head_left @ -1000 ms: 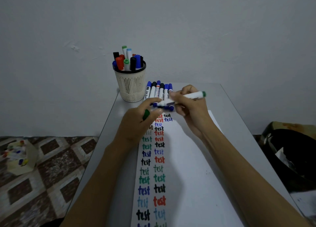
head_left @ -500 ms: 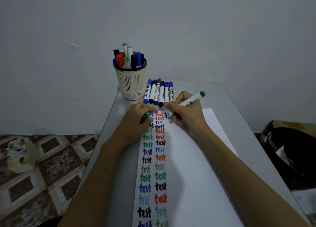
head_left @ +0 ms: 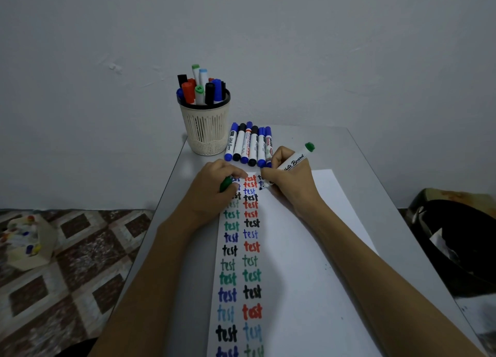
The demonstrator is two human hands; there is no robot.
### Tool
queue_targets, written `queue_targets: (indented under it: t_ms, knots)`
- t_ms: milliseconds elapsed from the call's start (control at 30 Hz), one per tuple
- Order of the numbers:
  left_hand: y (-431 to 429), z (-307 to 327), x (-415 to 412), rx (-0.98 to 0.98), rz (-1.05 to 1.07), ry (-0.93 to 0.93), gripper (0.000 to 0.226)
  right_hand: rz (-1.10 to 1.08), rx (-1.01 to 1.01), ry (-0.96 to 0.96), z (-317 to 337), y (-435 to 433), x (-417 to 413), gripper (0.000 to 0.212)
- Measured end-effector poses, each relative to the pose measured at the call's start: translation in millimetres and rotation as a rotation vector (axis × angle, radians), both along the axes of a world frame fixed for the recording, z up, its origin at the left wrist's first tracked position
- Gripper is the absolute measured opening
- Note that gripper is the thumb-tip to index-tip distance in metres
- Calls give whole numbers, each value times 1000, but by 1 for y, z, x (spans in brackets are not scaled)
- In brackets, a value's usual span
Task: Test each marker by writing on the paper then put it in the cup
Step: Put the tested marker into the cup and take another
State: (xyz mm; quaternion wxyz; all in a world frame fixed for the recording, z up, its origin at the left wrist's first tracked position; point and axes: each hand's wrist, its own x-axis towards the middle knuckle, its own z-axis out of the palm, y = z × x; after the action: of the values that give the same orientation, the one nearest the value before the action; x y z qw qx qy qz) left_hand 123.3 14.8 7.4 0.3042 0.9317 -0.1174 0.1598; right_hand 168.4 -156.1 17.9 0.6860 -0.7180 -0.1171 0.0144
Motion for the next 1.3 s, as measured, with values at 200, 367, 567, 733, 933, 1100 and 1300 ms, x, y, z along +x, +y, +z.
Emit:
queue_targets:
  t_ms: [200,367,567,733,933,1100,1300]
  knots:
    - [0,1,0,-3,2,15,25,-15,-80,-100,-1,2,0,31]
    - [0,1,0,-16,0,10,25,5,-15,-60,0,0,-1,30]
    - [1,-1,1,-15,1,13,25,8,-98,-97,0,2,-1,34]
    - [1,-1,1,-21,1,20,24,-18,11,-58,1,-1,-1,34]
    - [0,0,0,-37,-4,19,24,-12,-27,-101,2,1,-4,32]
    - [-1,-1,1,-34,3,26,24,8,-35,-97,1,-1,-3,32]
    - [1,-1,1,-34,-2,25,24,-54,19,-88,1,-2,-3,37]
